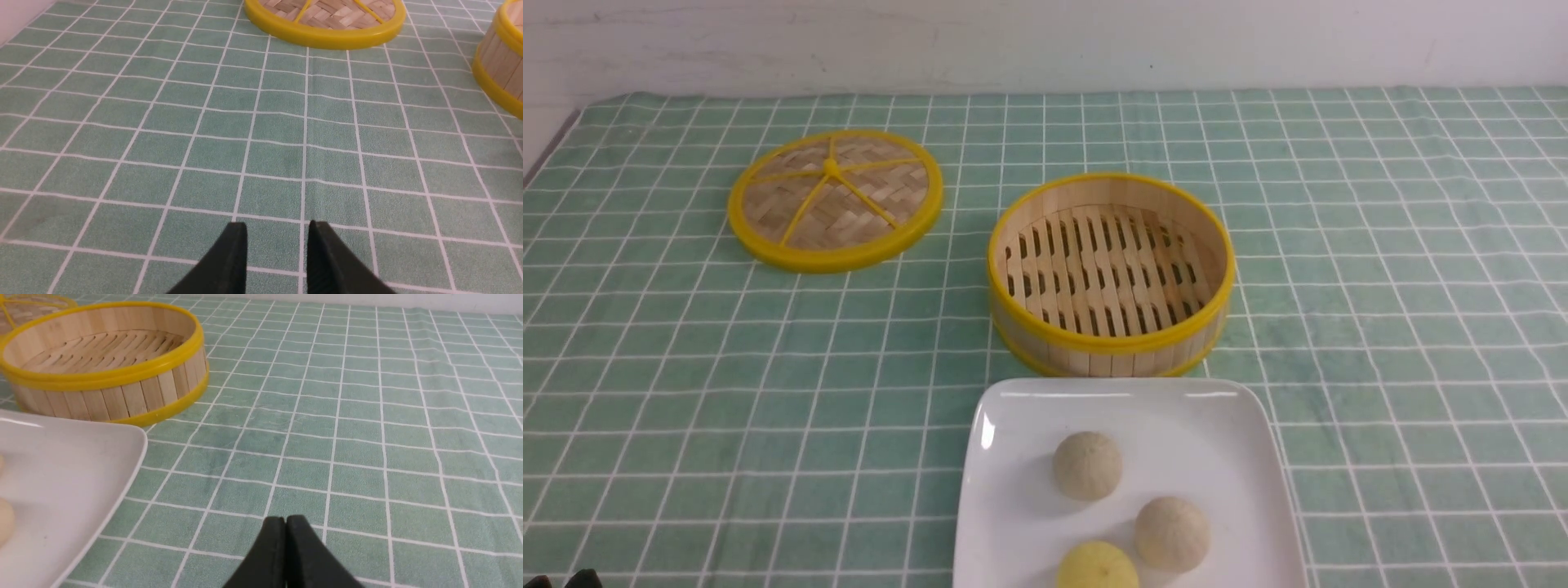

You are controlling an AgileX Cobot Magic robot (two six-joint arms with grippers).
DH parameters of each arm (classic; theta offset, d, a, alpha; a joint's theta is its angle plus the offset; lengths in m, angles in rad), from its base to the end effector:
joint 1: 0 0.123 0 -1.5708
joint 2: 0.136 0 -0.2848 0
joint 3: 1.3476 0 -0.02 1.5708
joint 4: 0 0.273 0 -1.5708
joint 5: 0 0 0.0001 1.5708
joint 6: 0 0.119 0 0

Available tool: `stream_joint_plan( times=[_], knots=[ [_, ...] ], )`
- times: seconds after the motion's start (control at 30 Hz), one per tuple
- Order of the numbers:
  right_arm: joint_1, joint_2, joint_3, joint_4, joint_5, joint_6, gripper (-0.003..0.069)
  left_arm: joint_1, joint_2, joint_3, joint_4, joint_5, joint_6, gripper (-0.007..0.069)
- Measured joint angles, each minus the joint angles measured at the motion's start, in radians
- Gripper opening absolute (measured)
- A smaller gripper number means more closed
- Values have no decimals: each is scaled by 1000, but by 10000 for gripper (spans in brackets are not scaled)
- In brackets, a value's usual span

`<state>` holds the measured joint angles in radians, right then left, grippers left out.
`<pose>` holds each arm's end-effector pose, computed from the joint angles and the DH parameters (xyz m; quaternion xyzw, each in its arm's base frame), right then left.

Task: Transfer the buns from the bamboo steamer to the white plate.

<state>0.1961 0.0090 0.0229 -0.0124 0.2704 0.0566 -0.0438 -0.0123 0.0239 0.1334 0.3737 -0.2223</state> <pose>0.1039 0.0202 0.1737 -0.0579 0.7768 0.0740 0.6227 0.1019 0.0013 0.1640 -0.0362 0.8024 -0.0227 0.5952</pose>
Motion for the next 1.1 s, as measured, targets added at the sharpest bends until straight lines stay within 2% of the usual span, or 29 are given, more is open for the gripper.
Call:
stream_joint_plan(
  times=[0.27, 1.1],
  knots=[
    [-42, -18, -8, -1, 107, 0, 26, 0, 0, 0, 0, 0, 0, 240],
    [-52, -19, -9, -1, 115, -5, 42, 0, 0, 0, 0, 0, 0, 240]
  ],
)
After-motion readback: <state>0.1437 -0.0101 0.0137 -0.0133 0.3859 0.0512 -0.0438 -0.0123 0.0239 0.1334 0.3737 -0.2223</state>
